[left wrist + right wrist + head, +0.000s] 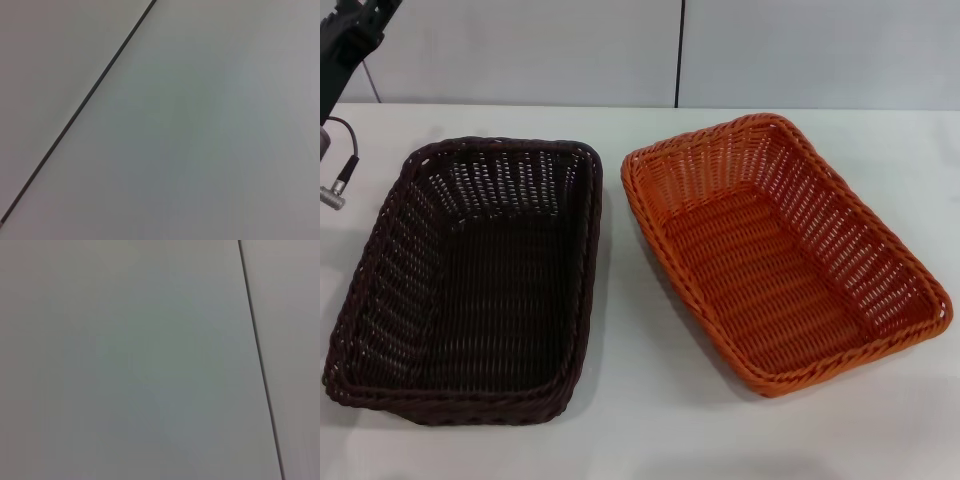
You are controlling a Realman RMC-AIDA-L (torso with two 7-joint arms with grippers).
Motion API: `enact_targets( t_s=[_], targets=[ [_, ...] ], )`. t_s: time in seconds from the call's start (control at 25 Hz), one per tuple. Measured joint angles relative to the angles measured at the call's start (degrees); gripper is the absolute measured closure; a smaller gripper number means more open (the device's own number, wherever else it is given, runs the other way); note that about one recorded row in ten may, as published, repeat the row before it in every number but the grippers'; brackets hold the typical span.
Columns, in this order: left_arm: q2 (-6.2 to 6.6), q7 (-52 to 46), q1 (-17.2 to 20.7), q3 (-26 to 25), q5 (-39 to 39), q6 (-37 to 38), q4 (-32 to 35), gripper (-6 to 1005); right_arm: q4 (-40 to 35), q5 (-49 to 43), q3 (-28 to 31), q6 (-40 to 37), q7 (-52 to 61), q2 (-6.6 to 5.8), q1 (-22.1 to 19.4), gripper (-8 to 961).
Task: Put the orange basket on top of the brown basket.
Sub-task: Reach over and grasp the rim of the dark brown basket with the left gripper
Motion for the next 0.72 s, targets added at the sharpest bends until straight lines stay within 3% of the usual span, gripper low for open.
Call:
enact_targets(
  t_s=[0.72],
  targets=[
    [-0.11, 1.1, 0.8, -3.1, -0.5, 2.3, 0.6, 163, 0.5, 5.0, 0.1, -0.6, 0.3, 0.1, 3.5, 161]
  ],
)
